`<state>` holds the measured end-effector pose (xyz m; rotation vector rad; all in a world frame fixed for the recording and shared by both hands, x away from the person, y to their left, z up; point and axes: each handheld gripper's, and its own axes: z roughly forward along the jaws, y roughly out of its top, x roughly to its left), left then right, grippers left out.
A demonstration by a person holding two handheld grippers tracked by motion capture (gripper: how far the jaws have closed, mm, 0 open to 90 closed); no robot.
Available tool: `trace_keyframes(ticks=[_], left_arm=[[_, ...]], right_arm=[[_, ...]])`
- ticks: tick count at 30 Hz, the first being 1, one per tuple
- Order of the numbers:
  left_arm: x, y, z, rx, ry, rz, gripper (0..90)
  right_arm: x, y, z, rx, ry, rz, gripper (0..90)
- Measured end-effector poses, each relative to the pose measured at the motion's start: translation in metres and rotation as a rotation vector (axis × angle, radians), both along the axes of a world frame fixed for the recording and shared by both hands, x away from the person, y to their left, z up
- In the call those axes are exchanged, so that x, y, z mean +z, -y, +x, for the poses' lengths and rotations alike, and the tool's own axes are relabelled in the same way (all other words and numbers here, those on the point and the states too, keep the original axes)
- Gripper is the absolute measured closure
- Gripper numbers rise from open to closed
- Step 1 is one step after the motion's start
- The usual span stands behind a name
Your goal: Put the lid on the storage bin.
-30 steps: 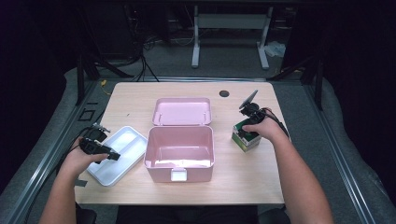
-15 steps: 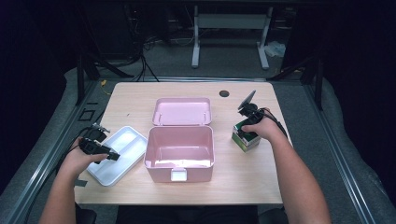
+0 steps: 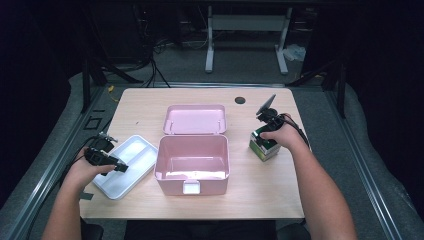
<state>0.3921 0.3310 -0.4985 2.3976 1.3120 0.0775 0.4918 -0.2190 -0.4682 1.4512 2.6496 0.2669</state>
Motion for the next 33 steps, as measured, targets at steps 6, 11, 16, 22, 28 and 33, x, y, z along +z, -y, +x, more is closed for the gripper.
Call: trace_keyframes(ticks=[6, 11, 16, 22, 28, 33], left_arm=[[-0.001, 0.000, 0.000, -0.003, -0.002, 0.000, 39.5], [-0.001, -0.001, 0.000, -0.003, -0.005, -0.001, 39.5], [-0.001, -0.002, 0.000, -0.001, -0.005, -0.005, 39.5], [-0.002, -0.003, 0.000, -0.001, -0.011, -0.005, 39.5], [-0.002, -0.002, 0.000, -0.004, -0.011, -0.007, 39.6], [-0.002, -0.002, 0.000, -0.004, -0.013, -0.009, 39.6]], right_arm=[[0.012, -0.002, -0.002, 0.013, 0.007, -0.002, 16.1], [0.027, -0.005, -0.005, 0.037, 0.012, 0.000, 16.1], [0.048, -0.013, -0.010, 0.058, 0.024, -0.001, 16.1], [0.065, -0.020, -0.015, 0.080, 0.024, 0.009, 16.1], [0.090, -0.030, -0.024, 0.123, 0.037, 0.027, 16.1], [0.108, -0.044, -0.035, 0.211, 0.055, 0.037, 16.2]])
